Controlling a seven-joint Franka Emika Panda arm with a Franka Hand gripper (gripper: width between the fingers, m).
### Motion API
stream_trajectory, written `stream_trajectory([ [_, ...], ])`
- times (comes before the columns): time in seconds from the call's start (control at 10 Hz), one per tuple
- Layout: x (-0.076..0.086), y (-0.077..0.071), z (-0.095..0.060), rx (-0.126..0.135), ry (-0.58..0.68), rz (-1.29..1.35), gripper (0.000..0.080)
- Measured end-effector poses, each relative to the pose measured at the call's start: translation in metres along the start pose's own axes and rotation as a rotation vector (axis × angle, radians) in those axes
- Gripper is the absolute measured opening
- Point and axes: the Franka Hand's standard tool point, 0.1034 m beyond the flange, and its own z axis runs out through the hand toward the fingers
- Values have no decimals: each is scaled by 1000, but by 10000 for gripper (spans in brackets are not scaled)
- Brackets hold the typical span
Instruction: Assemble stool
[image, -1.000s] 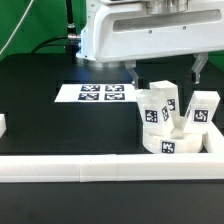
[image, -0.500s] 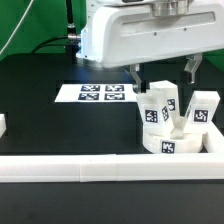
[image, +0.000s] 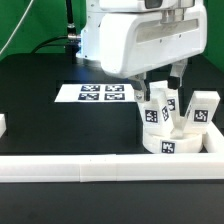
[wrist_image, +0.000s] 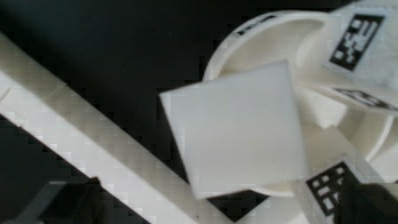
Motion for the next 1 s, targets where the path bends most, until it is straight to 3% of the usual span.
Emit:
stream_trajectory([
  [0.6, -6, -2, 14, 7, -17, 13, 649],
  [0.7, -6, -2, 14, 7, -17, 18, 528],
  [0.8, -6, -3, 14, 7, -18, 22, 528],
  [0.9, -6, -2, 14, 7, -18, 22, 389],
  [1.0, -6, -2, 14, 7, -18, 23, 335],
])
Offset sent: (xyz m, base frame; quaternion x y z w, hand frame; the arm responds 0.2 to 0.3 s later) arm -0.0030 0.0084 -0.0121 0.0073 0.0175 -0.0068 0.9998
